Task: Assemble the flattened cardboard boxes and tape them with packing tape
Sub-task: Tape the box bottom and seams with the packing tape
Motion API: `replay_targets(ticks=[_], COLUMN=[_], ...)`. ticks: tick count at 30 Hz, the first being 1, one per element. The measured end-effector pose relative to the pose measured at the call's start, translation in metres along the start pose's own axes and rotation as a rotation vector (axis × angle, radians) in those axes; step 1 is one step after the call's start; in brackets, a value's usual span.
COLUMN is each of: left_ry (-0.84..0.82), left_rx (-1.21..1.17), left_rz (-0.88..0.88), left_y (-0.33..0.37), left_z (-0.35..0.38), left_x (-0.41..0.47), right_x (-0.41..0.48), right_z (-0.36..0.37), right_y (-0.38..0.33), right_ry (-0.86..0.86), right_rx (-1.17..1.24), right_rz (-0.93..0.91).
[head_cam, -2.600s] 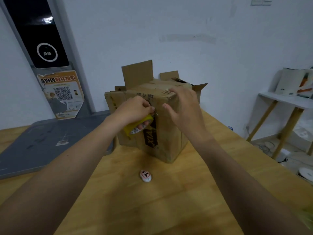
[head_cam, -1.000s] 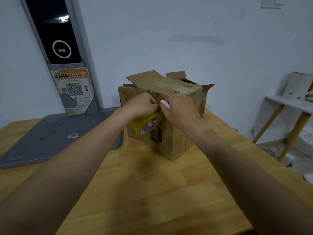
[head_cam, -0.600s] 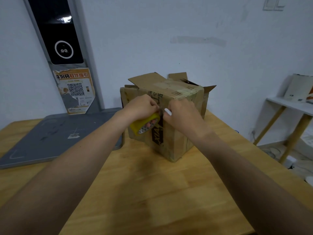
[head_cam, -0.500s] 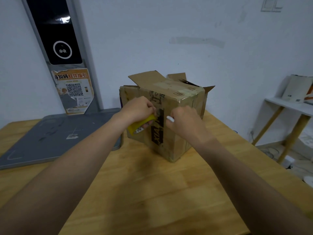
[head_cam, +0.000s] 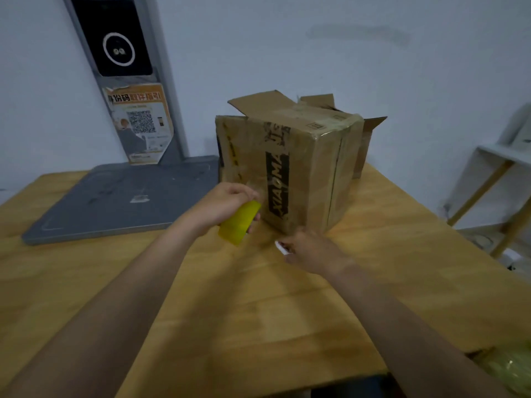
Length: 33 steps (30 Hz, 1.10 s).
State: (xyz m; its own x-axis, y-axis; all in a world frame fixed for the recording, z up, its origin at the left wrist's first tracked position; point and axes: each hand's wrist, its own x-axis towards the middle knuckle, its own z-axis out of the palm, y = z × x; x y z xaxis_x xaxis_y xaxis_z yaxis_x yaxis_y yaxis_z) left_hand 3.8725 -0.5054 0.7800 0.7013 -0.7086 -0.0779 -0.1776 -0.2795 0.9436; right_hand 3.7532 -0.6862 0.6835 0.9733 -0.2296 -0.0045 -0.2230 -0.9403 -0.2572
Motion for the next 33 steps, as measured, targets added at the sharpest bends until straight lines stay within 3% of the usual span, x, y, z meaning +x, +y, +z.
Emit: replay_targets(ticks=[4,8,10,16,22,30,33], left_ry=[0.049,0.1,0.113,0.085,0.099,0.117,0.088], left_rx=[-0.079,-0.176,-0.219,-0.298,-0.351,-0.299,-0.29], left_rz=[0.006,0.039,0.064,0.137,0.147,0.082,0.073], left_y=[-0.028,-0.047,-0.049,-0.048,-0.054,-0.052,-0.048], left_z=[-0.002,-0.001,0.0,-0.001,0.0,0.001,0.002], left_x=[-0.03,-0.049,-0.054,-0.064,-0.065,-0.063,-0.062], right_x=[0.007,0.009,0.011,0.015,0.011,0.009,0.01], right_z=[-0.01,-0.035,-0.037,-0.027,-0.025,-0.026,-0.026], right_y=[-0.007,-0.048,-0.073,-0.095,-0.098,-0.09,-0.09], right_ry=[0.06,0.367,0.334,0.338,0.379,0.605,0.632], right_rx=[0.072,0.624,0.811,1.081,1.034,0.656,0.618], right_rz=[-0.02,-0.126,-0.139,-0.045,-0.161,-0.563,-0.6])
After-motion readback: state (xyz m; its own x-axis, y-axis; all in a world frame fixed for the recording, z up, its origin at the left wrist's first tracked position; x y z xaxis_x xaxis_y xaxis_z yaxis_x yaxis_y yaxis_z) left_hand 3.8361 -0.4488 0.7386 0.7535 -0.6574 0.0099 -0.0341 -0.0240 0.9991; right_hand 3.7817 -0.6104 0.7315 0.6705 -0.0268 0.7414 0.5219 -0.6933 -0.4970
